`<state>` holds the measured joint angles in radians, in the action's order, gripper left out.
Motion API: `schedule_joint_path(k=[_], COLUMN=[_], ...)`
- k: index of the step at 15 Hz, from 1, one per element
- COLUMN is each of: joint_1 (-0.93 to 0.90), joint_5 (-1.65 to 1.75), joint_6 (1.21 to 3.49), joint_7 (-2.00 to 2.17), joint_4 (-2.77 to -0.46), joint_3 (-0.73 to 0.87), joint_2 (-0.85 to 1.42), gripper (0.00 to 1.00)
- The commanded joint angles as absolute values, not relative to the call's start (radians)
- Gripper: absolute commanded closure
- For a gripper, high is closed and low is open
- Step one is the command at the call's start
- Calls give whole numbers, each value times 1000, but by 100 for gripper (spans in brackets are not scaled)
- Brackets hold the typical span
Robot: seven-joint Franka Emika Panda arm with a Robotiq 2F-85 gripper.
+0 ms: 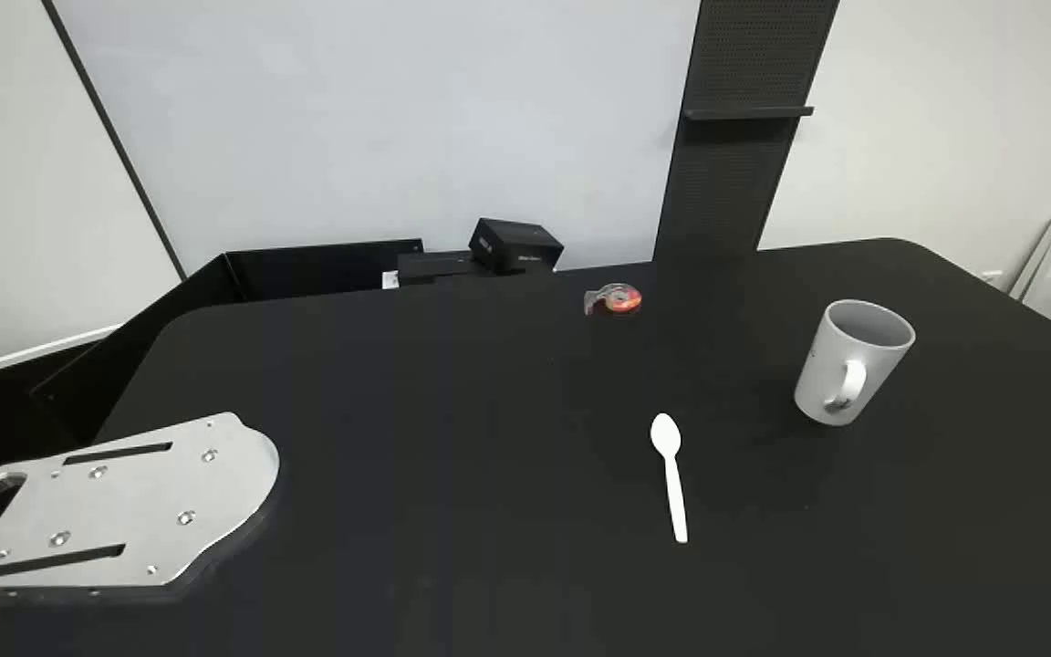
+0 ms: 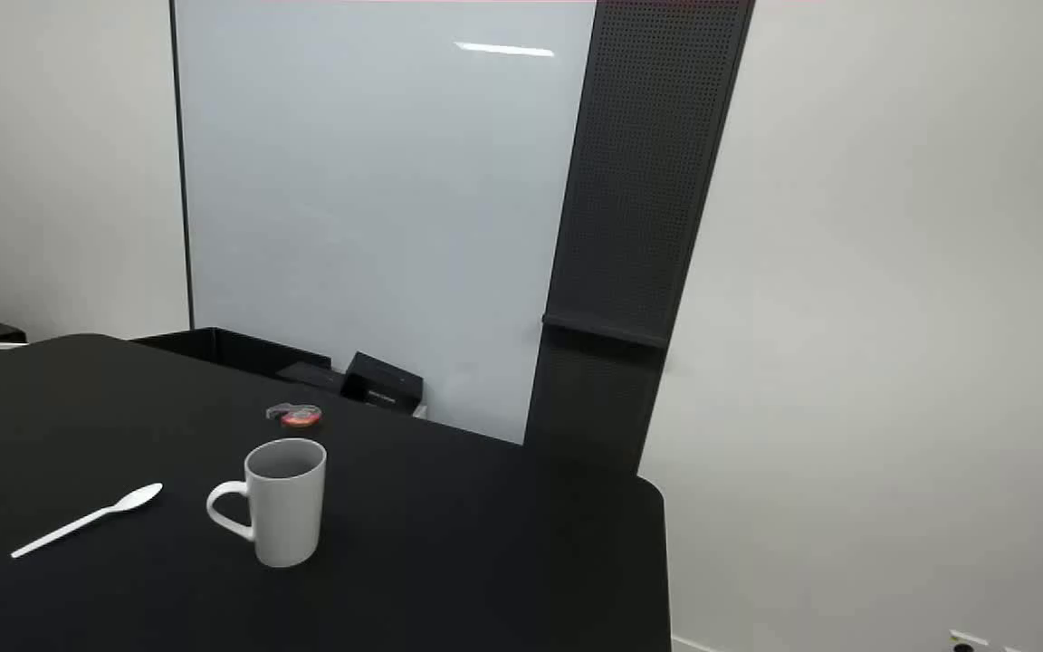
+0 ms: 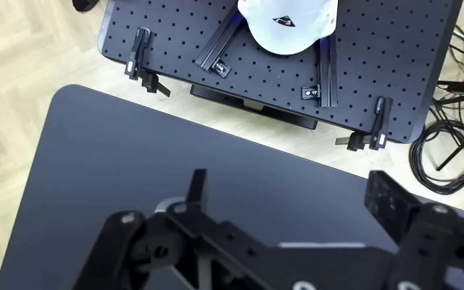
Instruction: Put the spoon in the mug
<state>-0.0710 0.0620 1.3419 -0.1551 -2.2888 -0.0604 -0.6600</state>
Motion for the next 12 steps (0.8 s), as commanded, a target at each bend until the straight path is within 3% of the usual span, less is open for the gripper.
schedule_joint_path(k=[1,12], joint_1=[-85,-82], joint_5=[66,61], joint_6=[1341,1409], joint_7=[-148,-161], joint_4=[-2287,-2286], joint_3=[-50,-35], joint_2=[-659,-597], gripper=[0,0])
